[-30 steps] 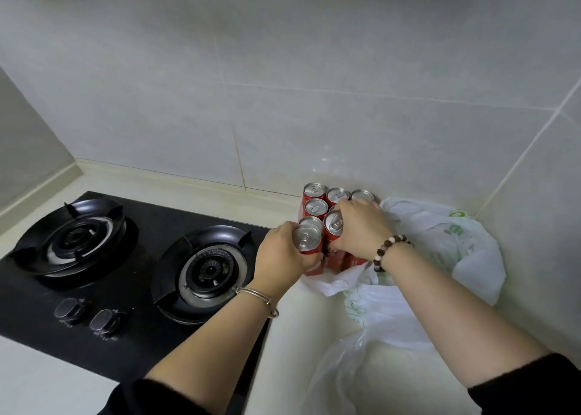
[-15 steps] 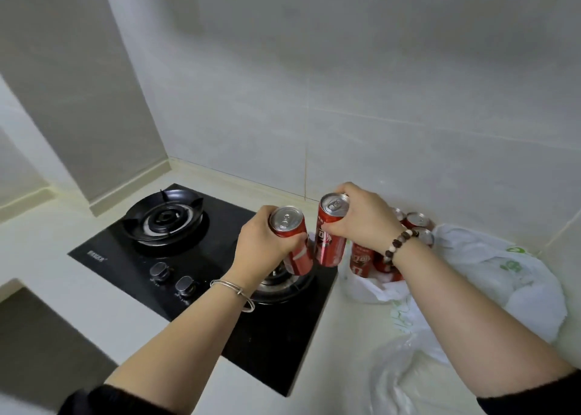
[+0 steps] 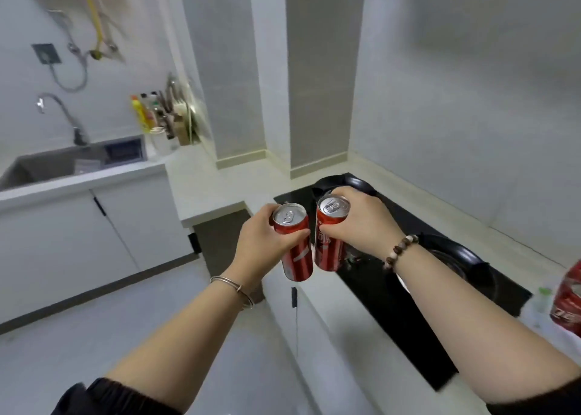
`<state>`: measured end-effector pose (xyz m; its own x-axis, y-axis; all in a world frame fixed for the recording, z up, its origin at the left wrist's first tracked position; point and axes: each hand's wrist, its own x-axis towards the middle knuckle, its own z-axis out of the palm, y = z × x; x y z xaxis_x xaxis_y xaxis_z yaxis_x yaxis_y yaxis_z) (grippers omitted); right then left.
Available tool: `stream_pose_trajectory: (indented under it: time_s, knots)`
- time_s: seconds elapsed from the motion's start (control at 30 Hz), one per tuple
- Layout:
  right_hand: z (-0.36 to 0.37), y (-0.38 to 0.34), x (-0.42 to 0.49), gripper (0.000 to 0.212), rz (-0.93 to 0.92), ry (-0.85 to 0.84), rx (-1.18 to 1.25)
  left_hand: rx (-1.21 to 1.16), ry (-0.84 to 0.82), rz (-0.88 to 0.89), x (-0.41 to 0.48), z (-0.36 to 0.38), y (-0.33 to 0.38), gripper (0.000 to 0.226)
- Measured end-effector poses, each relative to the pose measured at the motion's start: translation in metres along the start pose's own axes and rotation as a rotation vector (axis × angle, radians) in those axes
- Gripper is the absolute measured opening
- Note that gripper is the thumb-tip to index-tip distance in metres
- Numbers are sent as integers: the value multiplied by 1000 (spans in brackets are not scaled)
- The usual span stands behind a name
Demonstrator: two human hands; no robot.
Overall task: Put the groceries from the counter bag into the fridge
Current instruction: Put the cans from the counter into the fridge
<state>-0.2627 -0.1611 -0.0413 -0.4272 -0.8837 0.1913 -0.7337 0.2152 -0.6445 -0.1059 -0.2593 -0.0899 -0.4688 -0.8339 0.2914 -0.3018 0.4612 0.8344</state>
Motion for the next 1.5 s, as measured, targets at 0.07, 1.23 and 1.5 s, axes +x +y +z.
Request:
stream_pose_trajectory:
  time_s: [0.07, 1.23, 1.5]
  knots:
    - [35, -36, 6, 44, -82, -55, 38, 17, 101, -49, -14, -48, -18, 46]
    - [383, -509, -300, 65, -1173, -1104, 428, 330, 1556, -705, -518, -463, -62, 37]
    - [432, -627, -428, 69, -1236, -1192, 513, 432, 1620, -736, -634, -563, -51, 44]
